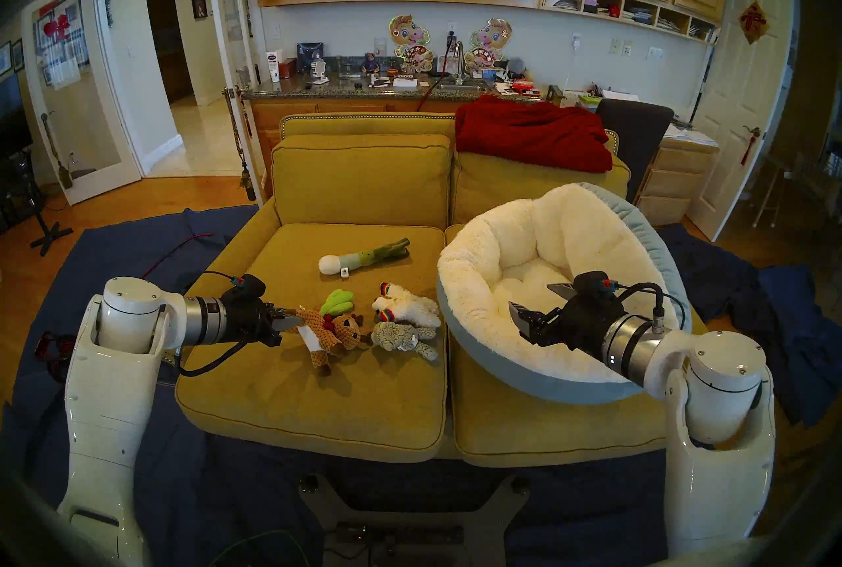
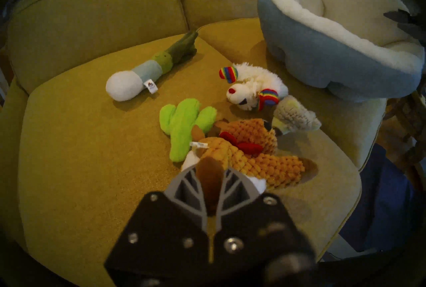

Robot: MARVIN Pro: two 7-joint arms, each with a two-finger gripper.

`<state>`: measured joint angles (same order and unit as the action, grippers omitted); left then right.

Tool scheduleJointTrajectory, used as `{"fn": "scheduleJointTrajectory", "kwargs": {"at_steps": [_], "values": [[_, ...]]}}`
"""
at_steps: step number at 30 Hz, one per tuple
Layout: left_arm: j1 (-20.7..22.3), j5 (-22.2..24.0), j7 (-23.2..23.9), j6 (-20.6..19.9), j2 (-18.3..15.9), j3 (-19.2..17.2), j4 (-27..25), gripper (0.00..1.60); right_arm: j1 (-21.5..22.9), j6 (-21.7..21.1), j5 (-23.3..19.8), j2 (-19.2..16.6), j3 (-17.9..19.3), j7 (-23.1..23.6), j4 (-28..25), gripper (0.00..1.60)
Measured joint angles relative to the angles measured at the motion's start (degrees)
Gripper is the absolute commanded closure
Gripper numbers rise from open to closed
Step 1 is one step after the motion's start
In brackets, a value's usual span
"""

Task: Put toys into dog bed

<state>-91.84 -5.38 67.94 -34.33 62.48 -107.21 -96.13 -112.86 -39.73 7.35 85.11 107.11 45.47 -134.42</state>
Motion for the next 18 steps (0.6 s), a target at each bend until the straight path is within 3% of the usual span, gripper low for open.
{"fn": "scheduleJointTrajectory", "kwargs": {"at_steps": [5, 11, 18], "values": [[0.04, 0.74, 0.82, -2.17, -0.09, -1.24, -2.82, 1.60, 0.00, 0.00, -0.01, 0.00, 0.00, 0.00, 0.02, 0.00], [0.69, 1.43, -1.87, -5.10, -0.08, -1.42, -6.06, 1.60, 0.00, 0.00, -0.01, 0.00, 0.00, 0.00, 0.04, 0.00], [2.14, 2.16, -5.70, -8.87, 0.93, 1.96, -9.45, 1.60, 0.00, 0.01, -0.02, 0.00, 0.00, 0.01, 0.05, 0.00]]}}
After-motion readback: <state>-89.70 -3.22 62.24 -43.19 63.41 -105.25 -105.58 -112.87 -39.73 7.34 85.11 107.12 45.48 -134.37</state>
